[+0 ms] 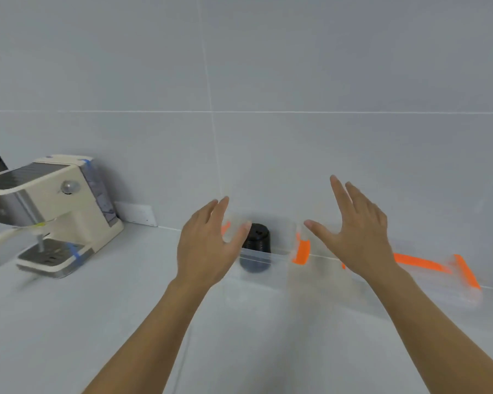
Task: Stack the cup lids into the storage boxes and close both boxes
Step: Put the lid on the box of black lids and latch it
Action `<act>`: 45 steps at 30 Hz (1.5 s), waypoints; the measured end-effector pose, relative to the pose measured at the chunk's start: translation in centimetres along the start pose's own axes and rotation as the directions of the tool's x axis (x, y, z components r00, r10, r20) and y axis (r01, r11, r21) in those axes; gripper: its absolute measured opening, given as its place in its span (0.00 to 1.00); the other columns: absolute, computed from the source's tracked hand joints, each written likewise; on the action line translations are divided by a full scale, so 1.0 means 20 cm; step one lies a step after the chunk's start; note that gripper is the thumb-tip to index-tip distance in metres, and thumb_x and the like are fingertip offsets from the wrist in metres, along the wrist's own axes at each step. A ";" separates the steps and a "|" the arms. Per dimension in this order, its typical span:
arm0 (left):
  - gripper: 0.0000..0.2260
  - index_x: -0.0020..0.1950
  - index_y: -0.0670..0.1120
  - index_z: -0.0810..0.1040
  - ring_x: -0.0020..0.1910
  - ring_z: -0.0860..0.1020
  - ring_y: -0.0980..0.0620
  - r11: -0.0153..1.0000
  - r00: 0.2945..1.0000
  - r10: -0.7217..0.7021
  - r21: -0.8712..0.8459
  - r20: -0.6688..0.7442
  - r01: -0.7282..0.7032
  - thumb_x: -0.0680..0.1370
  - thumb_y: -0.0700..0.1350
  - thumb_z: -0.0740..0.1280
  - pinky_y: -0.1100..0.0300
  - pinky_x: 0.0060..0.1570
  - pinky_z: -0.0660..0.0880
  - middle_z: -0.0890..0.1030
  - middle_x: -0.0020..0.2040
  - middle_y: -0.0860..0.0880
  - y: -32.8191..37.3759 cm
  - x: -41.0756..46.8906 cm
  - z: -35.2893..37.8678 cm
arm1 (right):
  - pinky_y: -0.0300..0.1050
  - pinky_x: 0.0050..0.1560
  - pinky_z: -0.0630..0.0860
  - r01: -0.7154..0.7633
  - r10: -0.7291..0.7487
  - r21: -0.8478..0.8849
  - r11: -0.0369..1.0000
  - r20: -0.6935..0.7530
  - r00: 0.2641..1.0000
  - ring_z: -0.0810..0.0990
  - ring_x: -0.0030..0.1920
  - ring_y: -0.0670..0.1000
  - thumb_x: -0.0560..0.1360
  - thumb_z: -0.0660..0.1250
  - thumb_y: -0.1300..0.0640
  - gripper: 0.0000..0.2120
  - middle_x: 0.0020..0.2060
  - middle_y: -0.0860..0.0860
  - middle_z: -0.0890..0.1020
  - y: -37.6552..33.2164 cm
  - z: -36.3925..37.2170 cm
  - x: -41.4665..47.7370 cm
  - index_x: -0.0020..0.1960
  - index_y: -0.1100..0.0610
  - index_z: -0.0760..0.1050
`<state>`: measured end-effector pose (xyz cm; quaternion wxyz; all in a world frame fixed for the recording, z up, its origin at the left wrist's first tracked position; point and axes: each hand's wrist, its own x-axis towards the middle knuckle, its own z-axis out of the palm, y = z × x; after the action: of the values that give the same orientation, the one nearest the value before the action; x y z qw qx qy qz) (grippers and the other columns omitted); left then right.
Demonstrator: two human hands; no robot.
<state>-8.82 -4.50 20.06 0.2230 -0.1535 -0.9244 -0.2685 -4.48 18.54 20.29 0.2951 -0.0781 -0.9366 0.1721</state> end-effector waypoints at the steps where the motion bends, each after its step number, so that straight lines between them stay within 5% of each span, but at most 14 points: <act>1: 0.34 0.74 0.52 0.62 0.73 0.62 0.52 1.000 1.000 -0.026 0.013 -0.014 0.026 0.72 0.67 0.51 0.56 0.71 0.60 0.66 0.74 0.50 -0.05 -0.02 -0.05 | 0.56 0.73 0.51 0.029 -0.030 0.018 0.999 0.025 0.999 0.53 0.76 0.53 0.72 0.61 0.36 0.40 0.76 0.55 0.57 -0.07 0.03 0.00 0.76 0.45 0.45; 7: 0.37 0.75 0.53 0.61 0.74 0.60 0.52 0.981 0.981 -0.172 0.078 -0.088 0.179 0.69 0.69 0.48 0.54 0.72 0.58 0.65 0.75 0.50 -0.38 -0.14 -0.28 | 0.57 0.73 0.51 0.168 -0.177 0.110 0.980 0.077 0.981 0.53 0.76 0.55 0.65 0.47 0.28 0.43 0.76 0.54 0.56 -0.44 0.25 -0.03 0.76 0.43 0.46; 20: 0.34 0.75 0.52 0.60 0.74 0.60 0.51 0.900 0.904 -0.425 0.084 -0.043 0.427 0.72 0.66 0.52 0.52 0.72 0.57 0.65 0.75 0.49 -0.92 -0.36 -0.39 | 0.57 0.73 0.50 0.256 -0.298 0.181 0.950 0.268 0.916 0.52 0.76 0.54 0.67 0.48 0.28 0.41 0.76 0.55 0.55 -0.86 0.73 -0.21 0.76 0.40 0.43; 41: 0.35 0.77 0.45 0.52 0.75 0.58 0.47 0.781 0.696 -0.625 0.262 0.354 0.568 0.76 0.56 0.62 0.54 0.72 0.55 0.62 0.75 0.48 -1.24 -0.85 -0.02 | 0.52 0.74 0.47 0.108 -0.147 0.099 0.989 0.705 0.694 0.48 0.77 0.50 0.72 0.57 0.33 0.42 0.77 0.52 0.51 -0.81 1.17 -0.61 0.77 0.47 0.41; 45: 0.31 0.72 0.42 0.61 0.72 0.60 0.45 0.740 0.669 -0.672 0.316 0.317 0.594 0.74 0.56 0.63 0.53 0.70 0.59 0.65 0.71 0.46 -1.25 -0.90 0.04 | 0.50 0.73 0.46 -0.002 -0.092 0.120 0.993 0.773 0.627 0.48 0.77 0.49 0.72 0.59 0.33 0.44 0.78 0.51 0.51 -0.79 1.20 -0.65 0.77 0.49 0.41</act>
<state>-3.75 -27.33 -0.16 -0.0707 0.1468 -0.9655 -0.2031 -8.44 -6.03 0.94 -0.1295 0.0433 -0.9630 0.2325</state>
